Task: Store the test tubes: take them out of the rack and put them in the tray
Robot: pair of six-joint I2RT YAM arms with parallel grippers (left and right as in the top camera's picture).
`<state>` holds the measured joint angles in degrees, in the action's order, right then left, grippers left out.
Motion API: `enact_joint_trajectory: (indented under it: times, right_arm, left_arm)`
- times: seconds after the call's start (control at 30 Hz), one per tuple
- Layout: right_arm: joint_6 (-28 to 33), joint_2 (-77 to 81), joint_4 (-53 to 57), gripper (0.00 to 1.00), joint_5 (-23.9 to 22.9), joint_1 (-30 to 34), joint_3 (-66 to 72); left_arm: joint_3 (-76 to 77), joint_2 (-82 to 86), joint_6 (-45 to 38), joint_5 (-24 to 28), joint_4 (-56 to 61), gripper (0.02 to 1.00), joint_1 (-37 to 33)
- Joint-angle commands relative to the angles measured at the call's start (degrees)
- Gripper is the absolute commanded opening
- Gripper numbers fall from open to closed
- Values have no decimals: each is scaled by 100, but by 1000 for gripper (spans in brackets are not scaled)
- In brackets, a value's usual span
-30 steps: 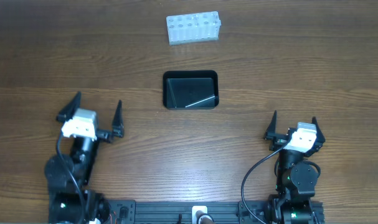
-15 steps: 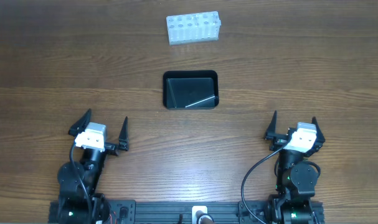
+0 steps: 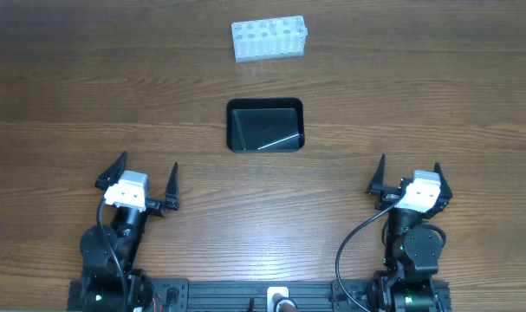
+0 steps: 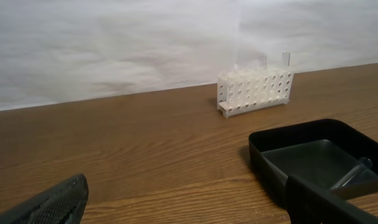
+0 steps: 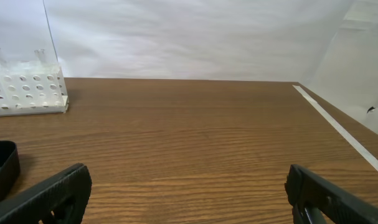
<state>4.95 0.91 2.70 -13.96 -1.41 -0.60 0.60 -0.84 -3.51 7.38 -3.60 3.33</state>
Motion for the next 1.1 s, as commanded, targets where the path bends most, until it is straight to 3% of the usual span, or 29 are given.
enact_joint_trajectory:
  times: [0.03,1.1]
  right_arm:
    - [2,-26,9,993,-68,35,28]
    - [-164,-17,-131,993,-48,35,28]
  left_arm:
    - [-26,46,-74,92,-9,1000,-35]
    - [-26,46,-74,92,-9,1000,-35]
